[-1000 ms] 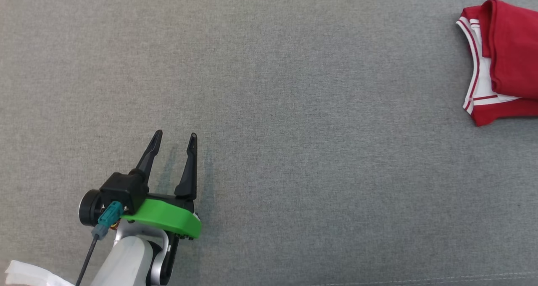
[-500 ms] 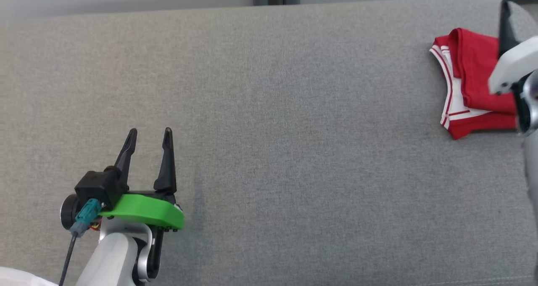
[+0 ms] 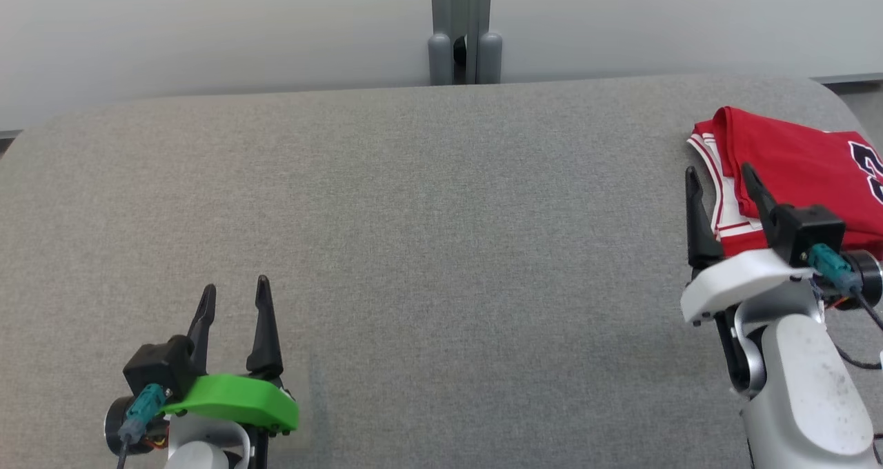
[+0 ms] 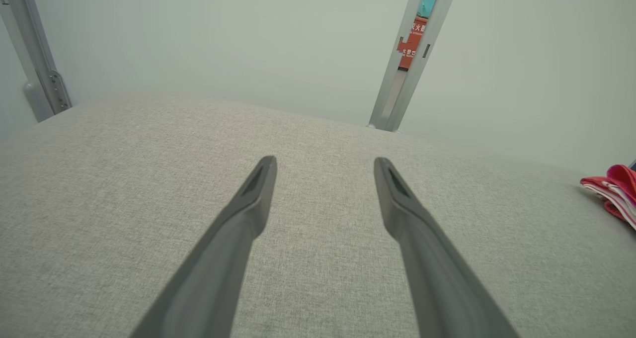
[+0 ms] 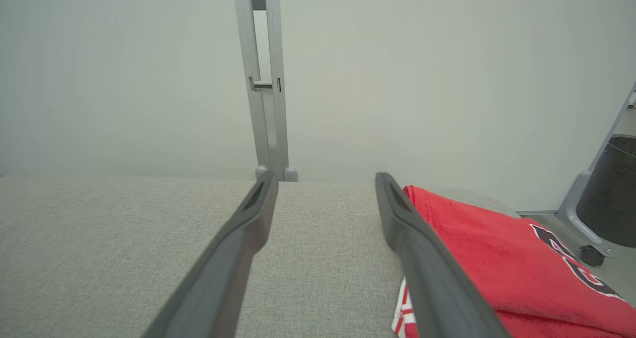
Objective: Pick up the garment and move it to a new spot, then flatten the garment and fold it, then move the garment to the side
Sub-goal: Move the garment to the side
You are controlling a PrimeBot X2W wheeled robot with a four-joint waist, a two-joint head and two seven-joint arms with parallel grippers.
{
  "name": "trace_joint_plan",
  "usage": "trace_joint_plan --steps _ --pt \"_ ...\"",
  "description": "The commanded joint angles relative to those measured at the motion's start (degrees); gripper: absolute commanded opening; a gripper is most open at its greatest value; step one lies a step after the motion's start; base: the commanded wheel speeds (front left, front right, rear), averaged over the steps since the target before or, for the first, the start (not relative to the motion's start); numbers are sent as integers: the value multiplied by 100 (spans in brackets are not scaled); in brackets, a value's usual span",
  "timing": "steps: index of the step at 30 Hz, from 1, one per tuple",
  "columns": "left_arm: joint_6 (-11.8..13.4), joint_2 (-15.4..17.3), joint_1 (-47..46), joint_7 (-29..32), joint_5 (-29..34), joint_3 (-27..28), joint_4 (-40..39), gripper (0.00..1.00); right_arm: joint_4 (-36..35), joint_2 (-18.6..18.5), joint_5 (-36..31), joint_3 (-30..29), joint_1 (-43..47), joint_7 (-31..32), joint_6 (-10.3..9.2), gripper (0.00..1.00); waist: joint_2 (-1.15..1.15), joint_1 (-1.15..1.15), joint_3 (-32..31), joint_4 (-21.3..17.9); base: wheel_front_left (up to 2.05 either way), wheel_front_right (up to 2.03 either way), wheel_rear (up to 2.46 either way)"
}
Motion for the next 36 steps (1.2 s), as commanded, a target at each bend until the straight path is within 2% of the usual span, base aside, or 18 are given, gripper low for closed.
trace_joint_plan --steps 1,5,14,36 --pt "30 -7 121 -23 18 33 15 100 -176 40 -81 0 256 -55 -9 100 0 0 -189 65 0 0 0" --pt "35 -60 351 -21 85 68 -63 100 -634 131 -22 65 912 -99 -9 100 0 0 -339 119 0 0 0" --pt "4 -156 626 -23 186 7 -130 100 -1182 139 746 327 1953 -6 -9 100 0 0 -506 270 0 0 0" --pt "67 -58 794 -14 247 -83 -164 100 -934 139 874 584 2165 -171 -10 100 0 0 -630 310 0 0 0"
